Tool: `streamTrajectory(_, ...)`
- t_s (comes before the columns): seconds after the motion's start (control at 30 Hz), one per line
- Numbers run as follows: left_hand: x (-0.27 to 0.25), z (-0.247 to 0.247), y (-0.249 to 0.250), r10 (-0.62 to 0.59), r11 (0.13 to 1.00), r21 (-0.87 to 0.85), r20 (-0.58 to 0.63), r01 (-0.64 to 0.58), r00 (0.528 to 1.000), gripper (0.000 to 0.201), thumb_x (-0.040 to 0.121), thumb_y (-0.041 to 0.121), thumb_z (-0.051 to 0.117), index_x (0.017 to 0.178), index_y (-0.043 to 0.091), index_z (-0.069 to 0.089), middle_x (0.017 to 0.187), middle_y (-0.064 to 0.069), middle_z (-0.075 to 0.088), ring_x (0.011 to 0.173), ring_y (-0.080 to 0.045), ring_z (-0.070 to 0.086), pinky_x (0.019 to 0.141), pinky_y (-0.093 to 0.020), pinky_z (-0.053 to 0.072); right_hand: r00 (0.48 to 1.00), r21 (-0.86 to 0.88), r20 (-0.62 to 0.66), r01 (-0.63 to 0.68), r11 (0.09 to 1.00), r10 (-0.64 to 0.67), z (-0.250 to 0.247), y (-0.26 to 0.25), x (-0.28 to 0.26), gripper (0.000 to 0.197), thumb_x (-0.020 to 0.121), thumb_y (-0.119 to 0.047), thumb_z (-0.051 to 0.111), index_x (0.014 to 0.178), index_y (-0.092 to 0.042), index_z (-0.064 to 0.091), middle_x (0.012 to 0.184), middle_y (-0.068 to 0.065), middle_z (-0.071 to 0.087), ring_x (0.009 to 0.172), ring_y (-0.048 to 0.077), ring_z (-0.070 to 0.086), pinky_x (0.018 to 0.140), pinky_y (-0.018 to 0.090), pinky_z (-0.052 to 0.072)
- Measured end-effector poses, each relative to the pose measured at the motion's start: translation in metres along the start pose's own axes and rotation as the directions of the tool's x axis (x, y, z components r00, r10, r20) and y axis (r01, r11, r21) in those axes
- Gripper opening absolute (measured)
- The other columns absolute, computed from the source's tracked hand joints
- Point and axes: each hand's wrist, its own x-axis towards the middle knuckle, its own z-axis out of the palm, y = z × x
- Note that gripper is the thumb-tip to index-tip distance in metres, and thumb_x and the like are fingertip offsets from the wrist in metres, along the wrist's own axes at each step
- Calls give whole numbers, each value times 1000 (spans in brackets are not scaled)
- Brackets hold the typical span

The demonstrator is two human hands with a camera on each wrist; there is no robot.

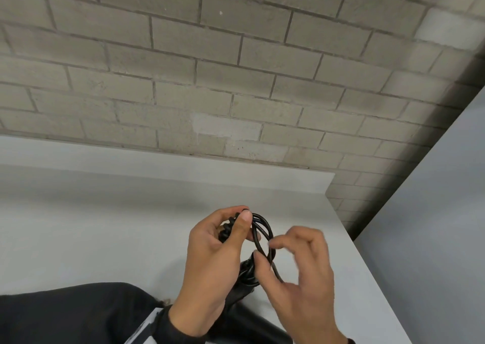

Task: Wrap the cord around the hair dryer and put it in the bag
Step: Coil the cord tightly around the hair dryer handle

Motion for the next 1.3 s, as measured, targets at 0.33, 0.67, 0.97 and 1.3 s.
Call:
streamTrajectory(0.33,-4,9,-6,215,977,13,-68,-214,974,18,79,36,69,89,22,73,69,-1,69,64,-9,65,62,-14,50,966,-10,-16,-260,966,260,15,-32,-14,41,93,-43,55,132,-34,47,93,-19,71,93,3,61,79,14,47)
streamTrajectory(0.67,11,-4,-21,502,770,378,139,-514,854,16,91,51,54,100,39,59,80,12,63,70,-11,60,64,-19,46,425,616,661,-778,-125,618,-28,-24,23,50,58,-21,89,98,-3,67,63,8,56,55,15,45,56,28,41)
streamTrajectory(0.97,17,-5,-18,524,737,338,261,-586,810,14,96,42,53,97,31,62,71,5,63,53,-14,61,52,-29,51,564,656,624,-755,31,541,-32,-11,15,82,50,-27,95,118,-2,56,78,16,67,64,18,57,61,26,50)
streamTrajectory(1.3,21,-3,-20,548,710,345,278,-614,789,22,96,39,54,94,18,63,67,10,68,62,-2,70,57,-26,56,771,602,235,-594,534,592,-23,-31,-5,44,76,-14,66,112,-25,44,83,13,76,86,22,71,88,24,51)
